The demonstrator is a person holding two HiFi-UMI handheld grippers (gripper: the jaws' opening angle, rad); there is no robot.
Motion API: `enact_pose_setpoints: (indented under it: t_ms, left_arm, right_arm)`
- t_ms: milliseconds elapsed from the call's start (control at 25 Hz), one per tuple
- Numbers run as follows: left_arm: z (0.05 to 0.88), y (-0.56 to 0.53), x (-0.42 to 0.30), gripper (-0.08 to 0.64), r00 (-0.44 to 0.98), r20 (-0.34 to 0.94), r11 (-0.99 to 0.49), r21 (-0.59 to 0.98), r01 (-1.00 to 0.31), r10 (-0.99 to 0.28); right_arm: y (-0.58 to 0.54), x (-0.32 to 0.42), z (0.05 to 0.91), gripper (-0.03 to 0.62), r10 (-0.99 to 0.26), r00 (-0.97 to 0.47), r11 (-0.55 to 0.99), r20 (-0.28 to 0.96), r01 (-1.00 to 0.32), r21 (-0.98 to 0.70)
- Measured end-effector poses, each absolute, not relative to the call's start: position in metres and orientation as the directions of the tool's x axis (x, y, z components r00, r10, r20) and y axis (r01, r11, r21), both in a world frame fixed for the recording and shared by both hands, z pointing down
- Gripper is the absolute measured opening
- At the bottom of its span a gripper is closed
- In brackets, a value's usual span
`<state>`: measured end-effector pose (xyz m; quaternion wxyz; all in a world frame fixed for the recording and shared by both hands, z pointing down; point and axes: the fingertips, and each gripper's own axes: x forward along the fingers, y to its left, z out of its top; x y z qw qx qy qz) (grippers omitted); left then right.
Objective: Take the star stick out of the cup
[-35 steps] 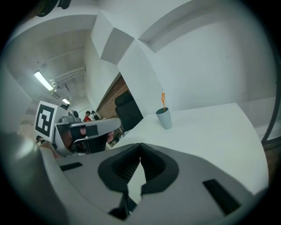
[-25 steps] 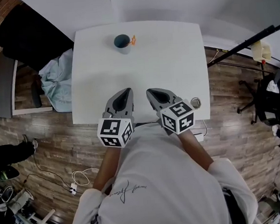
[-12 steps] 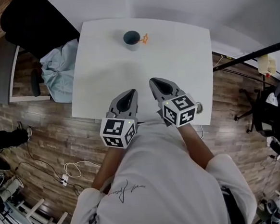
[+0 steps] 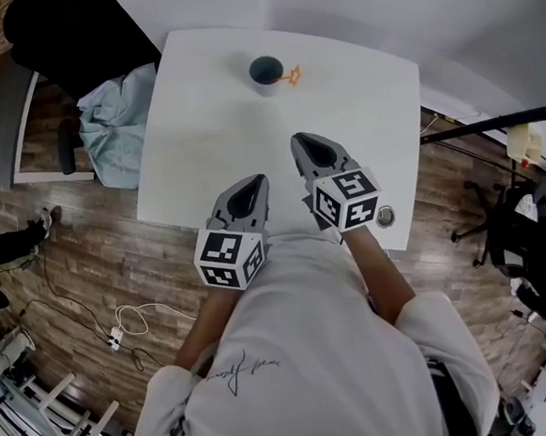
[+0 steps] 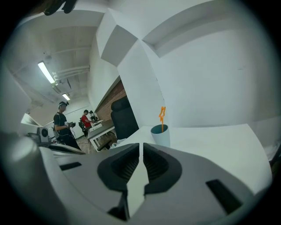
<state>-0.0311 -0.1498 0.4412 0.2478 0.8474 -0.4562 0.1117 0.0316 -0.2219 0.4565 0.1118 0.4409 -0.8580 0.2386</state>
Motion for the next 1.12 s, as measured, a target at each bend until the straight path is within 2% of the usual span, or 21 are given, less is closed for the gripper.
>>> enact_pose_setpoints:
  t_ms: [160, 1120]
  left_arm:
    - [0.445, -0.151, -0.036, 0.003, 0.547, 0.427, -0.441, 0.327, -0.836, -0.720]
    - [0.462, -0.157, -0.052, 0.003, 0.563, 0.467, -0.424, 0.375, -0.825, -0.682]
  right_arm:
    - [-0.235, 0.030, 0.456, 0.049, -0.706, -0.585, 0.497, 0.398, -0.810, -0.309]
    - [-0.296, 0.027, 0.466, 0.061, -0.773, -0.510, 0.436, 0.377, -0.859, -0.267]
